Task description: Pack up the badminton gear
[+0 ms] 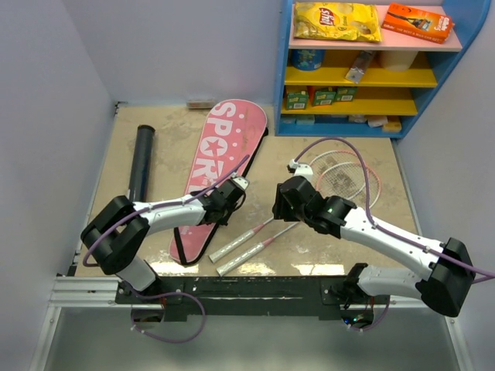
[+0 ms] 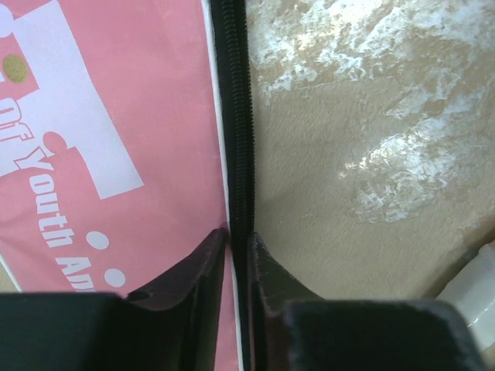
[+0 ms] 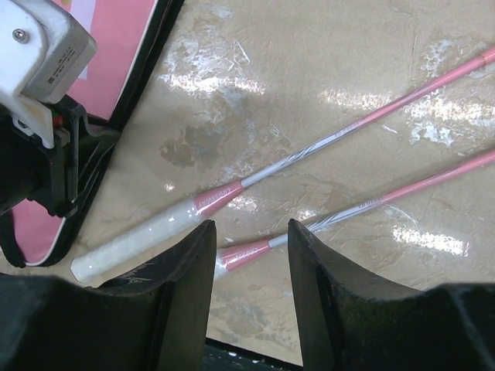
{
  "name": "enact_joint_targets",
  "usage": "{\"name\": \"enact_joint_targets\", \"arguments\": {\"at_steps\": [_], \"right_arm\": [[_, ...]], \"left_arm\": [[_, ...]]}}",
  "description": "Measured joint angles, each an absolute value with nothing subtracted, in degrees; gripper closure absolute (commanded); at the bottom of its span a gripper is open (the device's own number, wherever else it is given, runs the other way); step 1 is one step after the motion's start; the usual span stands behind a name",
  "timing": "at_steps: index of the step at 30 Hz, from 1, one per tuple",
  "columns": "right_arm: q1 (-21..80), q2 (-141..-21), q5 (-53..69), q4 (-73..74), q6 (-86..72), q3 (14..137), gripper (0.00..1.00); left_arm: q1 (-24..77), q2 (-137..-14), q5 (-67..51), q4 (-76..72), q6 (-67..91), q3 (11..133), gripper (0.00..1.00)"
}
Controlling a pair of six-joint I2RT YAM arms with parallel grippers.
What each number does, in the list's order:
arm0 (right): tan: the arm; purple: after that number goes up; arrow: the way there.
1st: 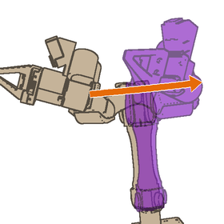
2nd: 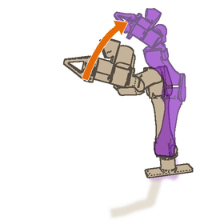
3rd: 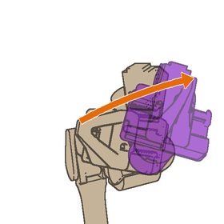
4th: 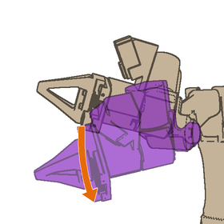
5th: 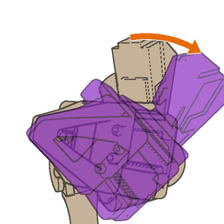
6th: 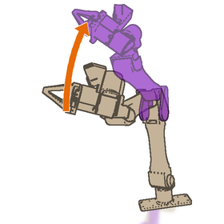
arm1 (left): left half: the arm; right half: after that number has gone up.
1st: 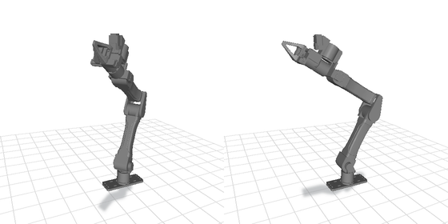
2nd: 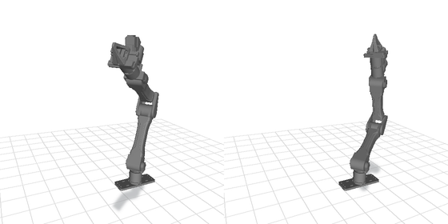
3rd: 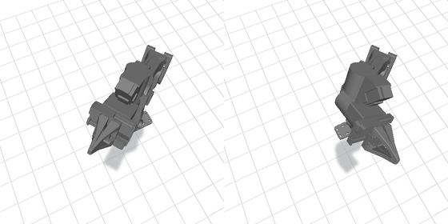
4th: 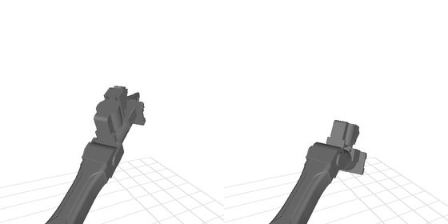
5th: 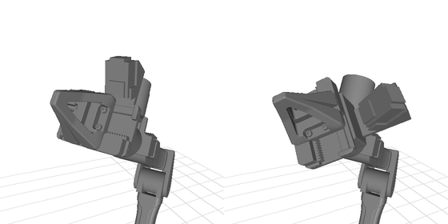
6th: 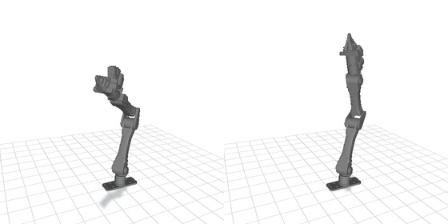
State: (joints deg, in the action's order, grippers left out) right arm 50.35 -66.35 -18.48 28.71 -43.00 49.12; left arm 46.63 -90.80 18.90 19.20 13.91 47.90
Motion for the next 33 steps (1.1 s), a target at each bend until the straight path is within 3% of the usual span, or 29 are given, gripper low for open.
{"name": "enact_joint_targets", "arguments": {"at_steps": [5, 18, 21, 29, 33], "right_arm": [[50.3, -66.3, -18.4, 28.7, -43.0, 49.0, 0.55], [50.3, -66.3, -17.1, 27.5, -43.1, 47.1, 0.52], [50.3, -66.4, -14.9, 24.8, -43.2, 46.2, 0.47], [50.4, -71.6, -9.2, 16.1, -44.8, 46.0, 0.47], [50.3, -73.0, -10.6, 16.5, -46.2, 46.0, 0.39]], "left_arm": [[46.6, -90.2, 17.7, 18.8, 13.8, 47.9, 1.0], [46.6, -82.5, 12.4, 18.4, 13.4, 47.4, 1.0], [46.6, -79.5, 10.8, 18.3, 13.5, 47.3, 1.0], [46.6, -73.6, 7.3, 18.0, 14.2, 47.0, 1.0], [46.6, -70.3, 7.2, 18.5, 14.4, 47.0, 1.0]]}}
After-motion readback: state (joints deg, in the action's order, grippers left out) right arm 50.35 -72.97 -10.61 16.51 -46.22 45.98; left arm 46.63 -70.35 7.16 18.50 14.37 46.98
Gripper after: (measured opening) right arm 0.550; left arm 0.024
